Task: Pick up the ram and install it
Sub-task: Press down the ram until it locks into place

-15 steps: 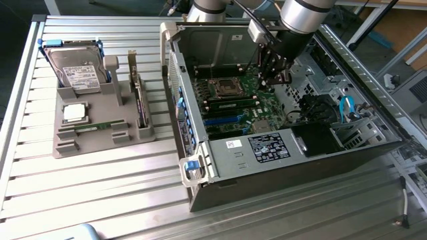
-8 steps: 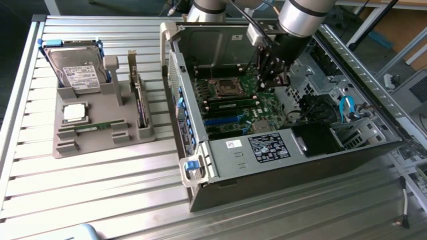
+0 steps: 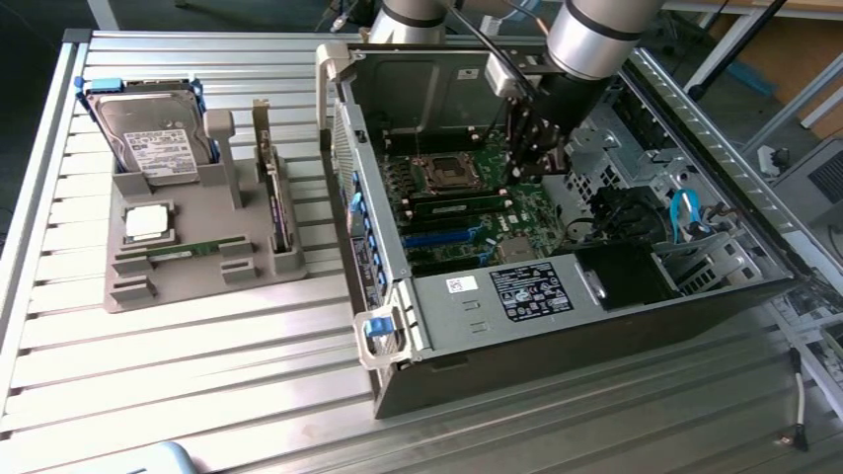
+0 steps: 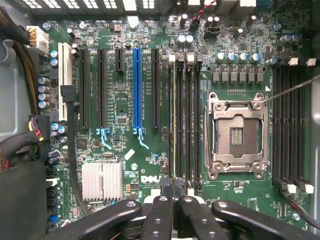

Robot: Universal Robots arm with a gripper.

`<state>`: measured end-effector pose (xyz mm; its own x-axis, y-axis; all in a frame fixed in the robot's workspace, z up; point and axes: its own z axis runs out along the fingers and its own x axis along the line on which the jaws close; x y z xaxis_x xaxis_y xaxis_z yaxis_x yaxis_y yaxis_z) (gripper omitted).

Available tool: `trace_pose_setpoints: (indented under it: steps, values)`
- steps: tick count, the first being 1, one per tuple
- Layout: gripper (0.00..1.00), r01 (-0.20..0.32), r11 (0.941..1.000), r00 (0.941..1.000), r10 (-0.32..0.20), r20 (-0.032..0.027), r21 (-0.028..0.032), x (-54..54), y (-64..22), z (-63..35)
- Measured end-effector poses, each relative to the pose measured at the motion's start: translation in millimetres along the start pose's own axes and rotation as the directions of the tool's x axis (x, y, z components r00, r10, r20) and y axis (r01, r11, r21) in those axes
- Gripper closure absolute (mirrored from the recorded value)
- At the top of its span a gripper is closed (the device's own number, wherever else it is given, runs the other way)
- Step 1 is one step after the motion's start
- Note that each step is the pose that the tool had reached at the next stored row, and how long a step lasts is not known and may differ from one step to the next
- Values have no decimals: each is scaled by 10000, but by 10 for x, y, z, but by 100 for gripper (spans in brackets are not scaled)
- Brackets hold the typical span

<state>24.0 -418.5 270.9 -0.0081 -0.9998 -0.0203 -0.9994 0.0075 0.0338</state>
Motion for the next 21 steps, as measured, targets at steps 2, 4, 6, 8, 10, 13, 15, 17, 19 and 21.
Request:
trace_pose_setpoints:
  steps: [2, 4, 6, 8, 10, 13, 15, 17, 19, 21]
  values:
    - [90, 0, 10000, 10000, 0, 0, 0, 1, -1, 23]
    - [90, 0, 10000, 10000, 0, -1, 0, 1, -2, 45]
    - [90, 0, 10000, 10000, 0, -1, 0, 2, -2, 69]
    - [90, 0, 10000, 10000, 0, -1, 0, 2, -3, 88]
    - [90, 0, 10000, 10000, 0, 0, 0, 2, -3, 103]
    - [90, 0, 10000, 10000, 0, -4, -1, 3, -3, 107]
    - [90, 0, 10000, 10000, 0, -1, -1, 2, -3, 108]
    - [90, -2, 10000, 10000, 2, -2, 0, 1, -11, 109]
    - [90, -1, 10000, 10000, 1, -5, 0, -1, -38, 108]
    - [90, 0, 10000, 10000, 0, -6, 0, -2, -69, 106]
